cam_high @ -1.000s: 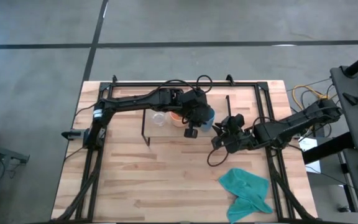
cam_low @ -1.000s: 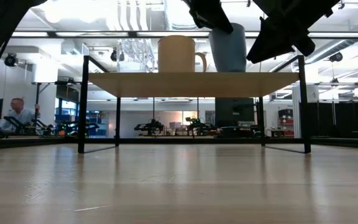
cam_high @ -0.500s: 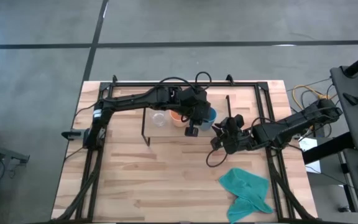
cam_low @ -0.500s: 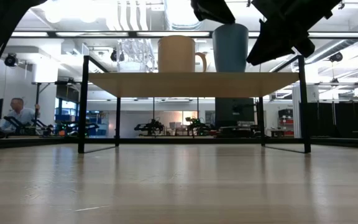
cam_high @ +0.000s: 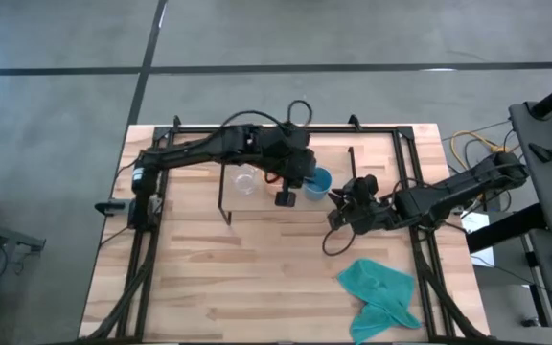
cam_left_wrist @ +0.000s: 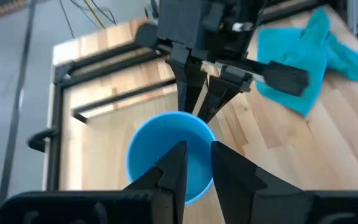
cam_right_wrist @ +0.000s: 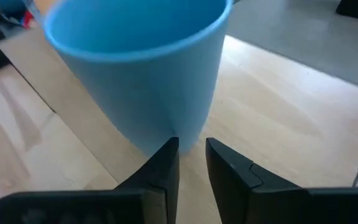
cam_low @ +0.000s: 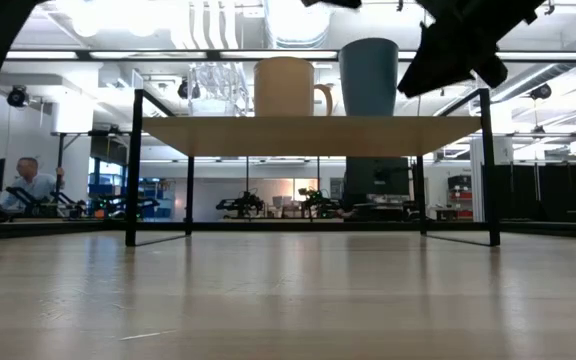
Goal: Stack small to large cups/mugs on shelf
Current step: Put the blue cup on the shelf, then return to Home Position
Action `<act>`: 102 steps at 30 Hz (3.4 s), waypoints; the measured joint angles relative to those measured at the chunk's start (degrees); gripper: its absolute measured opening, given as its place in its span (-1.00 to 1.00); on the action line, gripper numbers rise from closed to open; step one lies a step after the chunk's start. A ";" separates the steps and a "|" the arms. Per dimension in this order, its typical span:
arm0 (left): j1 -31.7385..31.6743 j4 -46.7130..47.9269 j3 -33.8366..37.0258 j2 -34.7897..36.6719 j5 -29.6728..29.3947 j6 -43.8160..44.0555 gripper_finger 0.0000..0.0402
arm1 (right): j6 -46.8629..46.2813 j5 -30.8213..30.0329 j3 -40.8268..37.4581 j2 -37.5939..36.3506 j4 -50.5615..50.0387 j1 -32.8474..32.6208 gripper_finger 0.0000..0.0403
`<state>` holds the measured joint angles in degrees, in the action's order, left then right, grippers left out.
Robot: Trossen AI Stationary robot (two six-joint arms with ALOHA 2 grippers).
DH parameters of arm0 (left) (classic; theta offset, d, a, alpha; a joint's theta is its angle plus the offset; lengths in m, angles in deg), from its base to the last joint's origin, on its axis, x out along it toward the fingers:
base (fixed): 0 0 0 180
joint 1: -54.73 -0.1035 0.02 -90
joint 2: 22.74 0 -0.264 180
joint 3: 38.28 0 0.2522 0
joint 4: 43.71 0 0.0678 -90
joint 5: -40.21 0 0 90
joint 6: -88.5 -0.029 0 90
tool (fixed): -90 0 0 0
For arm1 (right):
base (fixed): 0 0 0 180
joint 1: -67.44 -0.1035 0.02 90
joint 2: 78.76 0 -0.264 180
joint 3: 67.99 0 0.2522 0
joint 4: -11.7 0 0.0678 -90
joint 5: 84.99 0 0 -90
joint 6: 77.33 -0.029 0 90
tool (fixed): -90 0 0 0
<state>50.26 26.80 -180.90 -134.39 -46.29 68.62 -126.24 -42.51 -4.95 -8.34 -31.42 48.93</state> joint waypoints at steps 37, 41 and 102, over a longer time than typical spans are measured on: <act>-1.29 11.22 3.88 22.31 -9.88 21.60 -0.71 | 33.79 15.09 3.02 -31.44 8.27 -2.38 -0.63; -1.31 11.10 5.87 25.87 -9.90 23.66 -0.71 | 37.01 19.71 3.02 -34.04 8.90 -2.38 -0.63; -1.29 -37.22 100.50 96.99 -11.27 48.49 -0.71 | 35.88 27.14 -32.10 -55.31 36.24 -2.60 -0.63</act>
<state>48.97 -10.42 -80.40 -37.40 -57.55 117.11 -90.36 -15.37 -37.05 -63.65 4.82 46.34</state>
